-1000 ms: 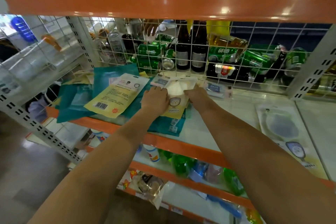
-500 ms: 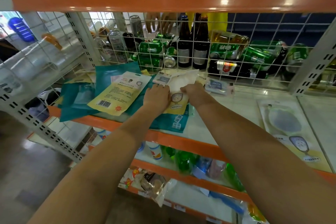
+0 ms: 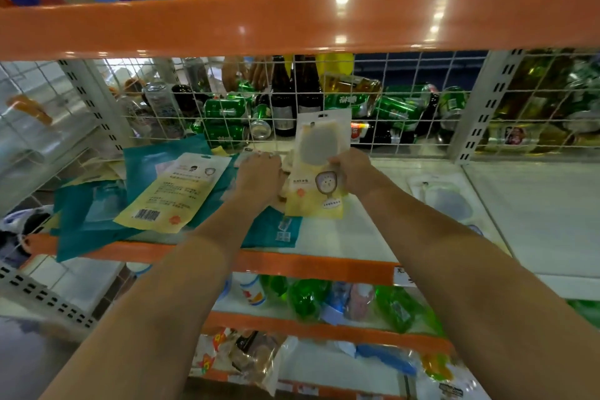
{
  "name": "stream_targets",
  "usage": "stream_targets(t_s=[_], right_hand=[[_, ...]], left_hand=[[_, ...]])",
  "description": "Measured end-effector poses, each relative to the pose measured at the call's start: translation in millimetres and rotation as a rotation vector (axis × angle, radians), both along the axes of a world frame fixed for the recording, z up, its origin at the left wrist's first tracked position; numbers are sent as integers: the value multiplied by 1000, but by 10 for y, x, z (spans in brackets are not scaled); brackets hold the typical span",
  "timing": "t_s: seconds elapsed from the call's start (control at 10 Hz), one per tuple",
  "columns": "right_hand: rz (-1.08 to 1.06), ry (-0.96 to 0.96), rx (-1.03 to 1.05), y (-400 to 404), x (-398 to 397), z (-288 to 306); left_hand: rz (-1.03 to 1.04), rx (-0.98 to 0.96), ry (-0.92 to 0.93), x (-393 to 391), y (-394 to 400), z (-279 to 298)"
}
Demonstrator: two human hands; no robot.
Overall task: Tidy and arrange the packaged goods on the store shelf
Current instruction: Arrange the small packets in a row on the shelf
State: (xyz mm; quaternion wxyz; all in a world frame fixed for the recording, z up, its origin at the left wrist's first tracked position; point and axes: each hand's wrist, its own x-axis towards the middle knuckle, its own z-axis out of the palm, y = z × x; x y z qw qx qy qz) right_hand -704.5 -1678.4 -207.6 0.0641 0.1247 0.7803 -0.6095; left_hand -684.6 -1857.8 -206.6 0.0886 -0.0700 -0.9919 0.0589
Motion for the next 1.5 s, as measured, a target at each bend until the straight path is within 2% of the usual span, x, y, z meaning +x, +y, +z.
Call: stream_targets(t_s=[0.1, 0.3, 0.4, 0.6, 0.8, 1.1, 1.5], right_hand=[[-88, 10, -101, 204, 67, 15], [-209, 16, -154, 783, 289, 60], [-345, 39, -335, 1070, 381, 50], [-354, 21, -232, 1787, 587, 46], [-472, 5, -227, 2464, 763, 14], [-443, -24, -154, 3233, 935, -55], [-343, -161, -24, 3536, 906, -491]], left_hand=[[-40, 45, -40, -6, 216, 7], [-160, 19, -30, 25, 765, 17], [-184, 19, -29, 63, 1074, 37], [-261, 37, -6, 140, 1689, 21], [-273, 31, -10, 204, 2299, -14], [-256, 98, -21, 280, 2949, -106], [-256, 164, -96, 451, 3374, -347]])
